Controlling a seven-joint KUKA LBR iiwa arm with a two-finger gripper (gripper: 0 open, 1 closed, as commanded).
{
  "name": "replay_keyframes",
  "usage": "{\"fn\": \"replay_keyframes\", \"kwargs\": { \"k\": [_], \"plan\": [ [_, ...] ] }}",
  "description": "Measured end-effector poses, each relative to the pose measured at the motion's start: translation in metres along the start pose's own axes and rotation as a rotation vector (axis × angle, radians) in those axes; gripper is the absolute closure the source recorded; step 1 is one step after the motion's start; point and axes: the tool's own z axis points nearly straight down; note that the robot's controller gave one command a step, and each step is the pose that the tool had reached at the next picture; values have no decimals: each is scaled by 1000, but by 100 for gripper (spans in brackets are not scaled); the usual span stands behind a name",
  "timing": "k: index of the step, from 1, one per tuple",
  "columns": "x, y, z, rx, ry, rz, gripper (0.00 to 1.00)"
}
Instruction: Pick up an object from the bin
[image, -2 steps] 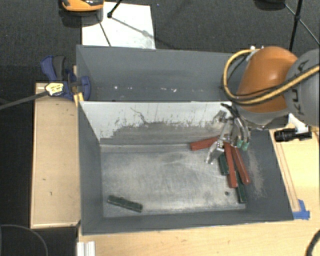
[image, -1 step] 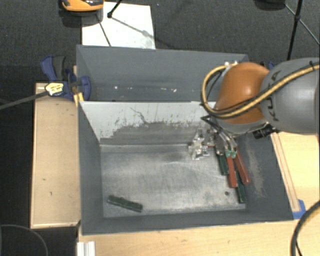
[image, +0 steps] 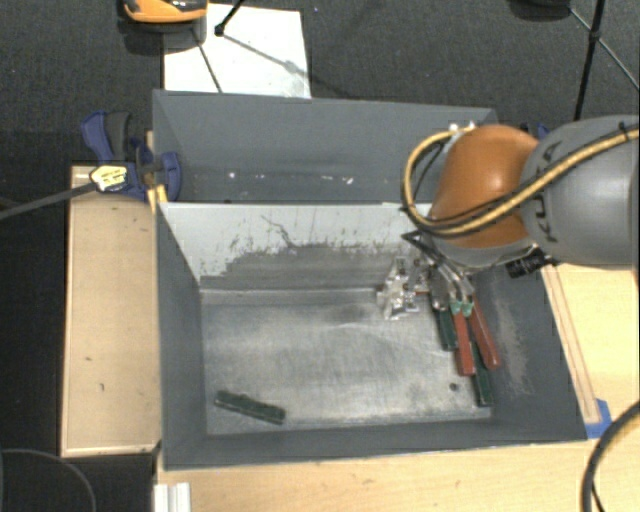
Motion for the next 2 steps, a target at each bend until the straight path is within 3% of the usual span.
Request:
{"fn": "replay_keyframes", "kwargs": {
  "k": [1,2],
  "plan": [
    [65,-138,-4,1,3,55,0],
    [64,-136,-4,1,1,52,0]
  ]
}}
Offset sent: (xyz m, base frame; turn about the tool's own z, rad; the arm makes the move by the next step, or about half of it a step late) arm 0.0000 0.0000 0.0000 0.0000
